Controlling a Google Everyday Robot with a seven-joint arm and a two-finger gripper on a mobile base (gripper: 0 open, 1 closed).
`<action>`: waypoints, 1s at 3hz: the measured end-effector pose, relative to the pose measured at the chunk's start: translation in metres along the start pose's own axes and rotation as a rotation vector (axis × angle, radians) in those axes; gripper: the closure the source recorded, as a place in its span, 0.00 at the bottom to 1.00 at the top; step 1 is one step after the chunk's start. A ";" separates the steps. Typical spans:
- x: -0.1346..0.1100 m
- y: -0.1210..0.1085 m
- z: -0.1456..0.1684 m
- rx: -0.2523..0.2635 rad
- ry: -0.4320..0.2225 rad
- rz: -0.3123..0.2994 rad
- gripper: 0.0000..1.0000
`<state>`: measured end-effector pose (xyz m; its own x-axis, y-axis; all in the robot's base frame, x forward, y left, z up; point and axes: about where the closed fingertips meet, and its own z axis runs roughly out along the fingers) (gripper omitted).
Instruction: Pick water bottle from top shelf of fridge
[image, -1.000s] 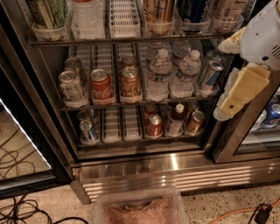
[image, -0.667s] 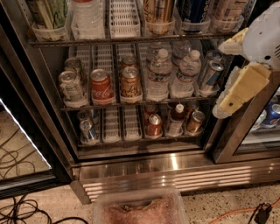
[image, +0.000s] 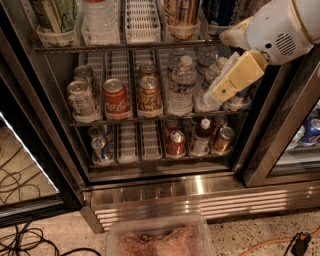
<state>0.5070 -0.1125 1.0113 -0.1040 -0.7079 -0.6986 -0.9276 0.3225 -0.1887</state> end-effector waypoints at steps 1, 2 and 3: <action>-0.032 -0.013 0.015 0.018 -0.134 0.023 0.00; -0.062 -0.028 0.025 0.027 -0.249 0.033 0.00; -0.104 -0.031 0.023 0.007 -0.362 0.003 0.00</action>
Offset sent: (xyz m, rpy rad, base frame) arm 0.0692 0.0718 0.0533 0.3807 -0.1242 0.0080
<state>0.5549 -0.0348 1.0736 0.0288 -0.4391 -0.8980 -0.9247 0.3294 -0.1908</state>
